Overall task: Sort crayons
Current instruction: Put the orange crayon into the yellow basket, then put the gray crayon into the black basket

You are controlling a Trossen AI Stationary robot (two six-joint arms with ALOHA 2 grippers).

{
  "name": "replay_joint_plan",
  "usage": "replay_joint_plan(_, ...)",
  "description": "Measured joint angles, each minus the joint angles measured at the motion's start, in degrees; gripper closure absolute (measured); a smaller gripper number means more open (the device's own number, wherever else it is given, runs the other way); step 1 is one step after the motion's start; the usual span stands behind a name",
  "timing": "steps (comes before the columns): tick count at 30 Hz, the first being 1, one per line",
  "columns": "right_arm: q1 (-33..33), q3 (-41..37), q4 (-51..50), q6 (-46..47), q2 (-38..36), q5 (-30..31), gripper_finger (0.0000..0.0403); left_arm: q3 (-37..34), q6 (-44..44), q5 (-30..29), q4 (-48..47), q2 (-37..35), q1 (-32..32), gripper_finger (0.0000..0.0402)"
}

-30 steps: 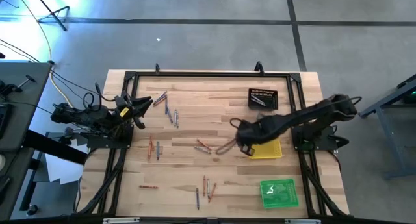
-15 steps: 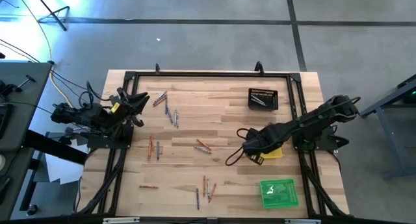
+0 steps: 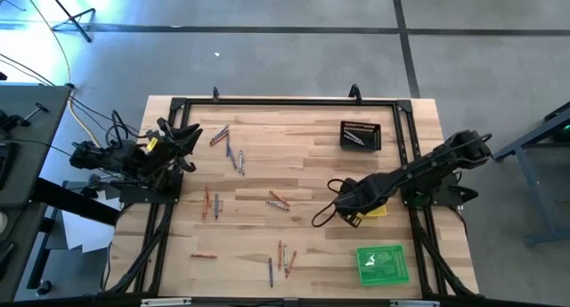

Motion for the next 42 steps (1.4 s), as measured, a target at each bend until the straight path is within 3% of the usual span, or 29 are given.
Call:
replay_joint_plan(8, -0.23, 0.02, -1.17, 0.0, 0.0, -4.72, 0.029, 0.0, 1.01, 0.0, 0.32, 0.0, 0.0, 0.0328)
replay_joint_plan(14, -1.64, 3.73, -2.26, -1.37, -0.02, -7.76, 0.0291, 0.0, 2.82, 0.0, 1.71, 0.0, 0.0, 0.0328)
replay_joint_plan(18, -2.81, 11.18, -1.6, -4.86, -0.02, -3.38, 0.0303, 0.0, 3.59, 0.0, 3.06, 0.0, 0.0, 0.0328)
replay_joint_plan(22, -3.6, 18.16, 7.63, -12.33, -0.04, 7.39, 0.0315, 0.0, 4.82, 0.02, 3.22, 0.0, 0.0, 0.0328)
replay_joint_plan(24, -3.93, 19.48, 15.86, -17.97, -0.09, 9.86, 0.0318, 0.0, 4.95, 0.0, 3.2, 0.0, 0.0, 0.0328)
replay_joint_plan(28, -5.18, 18.48, 31.33, -28.84, 0.58, 8.69, 0.032, 0.0, 3.62, 0.02, 2.48, 0.0, 0.0, 0.0328)
replay_joint_plan(31, -7.19, 17.84, 37.33, -34.84, 2.91, 7.27, 0.032, 0.0, 1.49, 0.12, 0.91, 0.0, 0.0, 0.0328)
replay_joint_plan(36, -10.9, 17.79, 43.3, -42.75, 9.52, 2.11, 0.032, 0.0, -0.82, 0.65, -0.12, 0.01, 0.0, 0.0328)
replay_joint_plan(42, -15.06, 17.75, 44.39, -46.24, 16.12, 1.51, 0.032, 0.0, -1.24, 0.66, 0.01, 0.02, 0.0, 0.0328)
